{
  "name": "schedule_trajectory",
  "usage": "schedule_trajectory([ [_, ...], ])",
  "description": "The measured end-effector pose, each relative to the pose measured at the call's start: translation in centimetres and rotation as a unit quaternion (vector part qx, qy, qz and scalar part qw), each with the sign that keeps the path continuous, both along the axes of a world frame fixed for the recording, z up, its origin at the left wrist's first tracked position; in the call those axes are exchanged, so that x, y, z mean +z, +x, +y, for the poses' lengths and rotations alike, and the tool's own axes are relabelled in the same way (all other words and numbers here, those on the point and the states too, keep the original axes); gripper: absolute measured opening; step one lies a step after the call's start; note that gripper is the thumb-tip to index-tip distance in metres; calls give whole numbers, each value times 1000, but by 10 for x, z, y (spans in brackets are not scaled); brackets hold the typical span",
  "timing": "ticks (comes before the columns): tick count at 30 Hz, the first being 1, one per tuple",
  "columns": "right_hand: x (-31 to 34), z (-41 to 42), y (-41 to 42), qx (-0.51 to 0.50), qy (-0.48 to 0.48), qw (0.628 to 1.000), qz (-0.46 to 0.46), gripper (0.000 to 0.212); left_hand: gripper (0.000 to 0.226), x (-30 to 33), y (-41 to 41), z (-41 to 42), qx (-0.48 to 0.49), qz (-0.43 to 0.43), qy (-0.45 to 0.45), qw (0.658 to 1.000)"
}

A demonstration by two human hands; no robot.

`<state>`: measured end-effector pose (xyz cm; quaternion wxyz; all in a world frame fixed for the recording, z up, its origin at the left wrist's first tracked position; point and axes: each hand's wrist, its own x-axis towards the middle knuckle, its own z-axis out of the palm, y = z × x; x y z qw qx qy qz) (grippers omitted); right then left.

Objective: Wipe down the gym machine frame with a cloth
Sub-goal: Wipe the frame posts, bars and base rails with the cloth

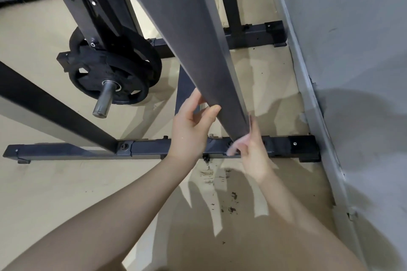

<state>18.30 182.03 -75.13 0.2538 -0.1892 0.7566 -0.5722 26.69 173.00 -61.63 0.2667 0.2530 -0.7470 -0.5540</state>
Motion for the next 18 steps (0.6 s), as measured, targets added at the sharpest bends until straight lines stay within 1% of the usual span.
schedule_trajectory([
  [1,22,-1,5,7,-30,999,46,46,40,2,0,2,4,0,10,1000],
  [2,38,-2,13,42,-55,990,120,59,39,5,1,4,5,-2,26,1000],
  [3,56,-3,20,55,-66,986,142,63,39,8,2,4,0,-7,44,999],
  [4,71,-4,25,58,-68,982,168,62,39,13,4,3,-12,-18,62,998],
  [5,81,-7,28,51,-68,982,170,54,38,20,7,1,-31,-32,79,996],
  [6,94,-8,31,39,-60,986,154,37,37,28,10,-2,-50,-50,98,993],
  [7,110,-8,30,32,-75,995,61,30,36,35,14,-6,-59,-64,113,990],
  [8,116,-8,24,7,-63,996,62,52,36,44,19,-10,-57,-67,116,989],
  [9,124,-7,18,-8,-50,999,-3,62,36,54,23,-14,-45,-57,111,991],
  [10,134,-6,16,11,-26,999,40,60,38,64,25,-18,-33,-29,108,993],
  [11,155,-4,19,38,-50,998,19,43,41,73,27,-22,-25,9,102,994],
  [12,170,-9,19,58,-69,994,61,24,44,82,27,-23,-26,44,89,995],
  [14,196,-18,24,75,-120,972,186,63,48,95,24,-23,-42,84,62,994],
  [15,206,-20,27,89,-140,965,203,70,48,99,22,-21,-45,92,61,993],
  [16,209,-21,30,80,-127,966,212,70,47,102,21,-19,-38,96,63,993],
  [17,207,-25,30,63,-110,972,200,66,46,104,19,-18,-25,99,67,992],
  [18,205,-27,28,44,-74,986,146,56,45,105,18,-18,-9,103,70,992],
])
